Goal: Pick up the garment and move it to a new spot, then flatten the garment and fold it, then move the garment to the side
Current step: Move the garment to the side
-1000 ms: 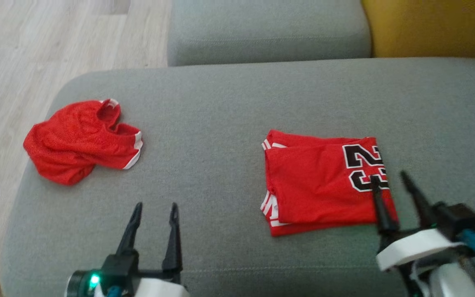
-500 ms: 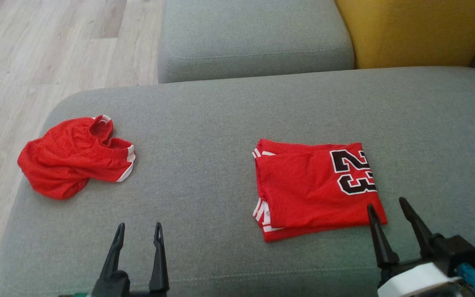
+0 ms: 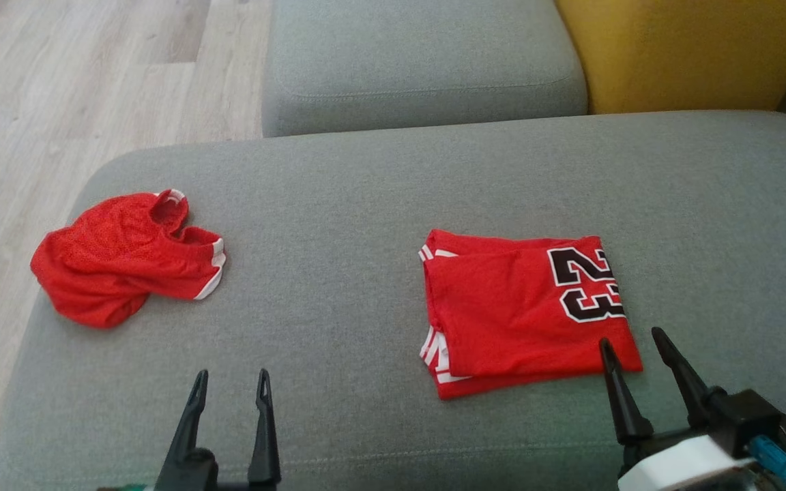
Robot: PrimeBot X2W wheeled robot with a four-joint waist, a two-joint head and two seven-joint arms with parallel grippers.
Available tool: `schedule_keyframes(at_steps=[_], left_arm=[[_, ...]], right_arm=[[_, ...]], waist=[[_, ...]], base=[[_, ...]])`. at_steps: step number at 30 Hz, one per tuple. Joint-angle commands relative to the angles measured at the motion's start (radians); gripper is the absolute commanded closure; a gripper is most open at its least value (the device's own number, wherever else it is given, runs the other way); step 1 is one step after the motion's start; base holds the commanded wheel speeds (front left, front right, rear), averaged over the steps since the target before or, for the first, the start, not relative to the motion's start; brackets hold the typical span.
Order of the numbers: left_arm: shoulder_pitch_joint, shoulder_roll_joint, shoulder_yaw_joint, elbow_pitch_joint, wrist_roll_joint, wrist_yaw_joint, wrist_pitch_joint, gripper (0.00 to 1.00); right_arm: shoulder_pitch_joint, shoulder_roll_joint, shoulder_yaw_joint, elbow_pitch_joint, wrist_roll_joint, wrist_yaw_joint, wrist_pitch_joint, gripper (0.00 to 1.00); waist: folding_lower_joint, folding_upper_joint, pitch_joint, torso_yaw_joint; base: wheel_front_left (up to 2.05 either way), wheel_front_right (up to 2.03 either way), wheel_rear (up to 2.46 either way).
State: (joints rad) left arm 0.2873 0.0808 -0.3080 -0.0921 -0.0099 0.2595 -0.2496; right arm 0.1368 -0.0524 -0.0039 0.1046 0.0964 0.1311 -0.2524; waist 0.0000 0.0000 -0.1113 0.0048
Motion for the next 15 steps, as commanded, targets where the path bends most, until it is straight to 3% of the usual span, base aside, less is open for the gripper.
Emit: schedule_keyframes(at_steps=[1, 10, 15], left_arm=[[-0.042, 0.001, 0.029, -0.028, 0.009, 0.000, -0.012, 0.00], [-0.045, 0.003, 0.014, -0.025, 0.011, 0.004, -0.012, 0.00], [-0.059, 0.002, 0.000, -0.020, 0.011, -0.001, -0.012, 0.00]], right_arm=[[-0.020, -0.002, 0.020, -0.029, -0.007, 0.000, -0.009, 0.00], [-0.040, -0.004, 0.014, -0.012, -0.012, 0.000, -0.009, 0.00], [-0.099, -0.011, -0.021, 0.069, -0.001, 0.000, -0.009, 0.00]], waist=[[0.0000, 0.0000, 0.004, 0.005], [0.0000, 0.0000, 0.035, 0.030], [0.0000, 0.0000, 0.064, 0.043]], base=[[0.00, 0.00, 0.00], [0.00, 0.00, 0.00], [0.00, 0.00, 0.00]])
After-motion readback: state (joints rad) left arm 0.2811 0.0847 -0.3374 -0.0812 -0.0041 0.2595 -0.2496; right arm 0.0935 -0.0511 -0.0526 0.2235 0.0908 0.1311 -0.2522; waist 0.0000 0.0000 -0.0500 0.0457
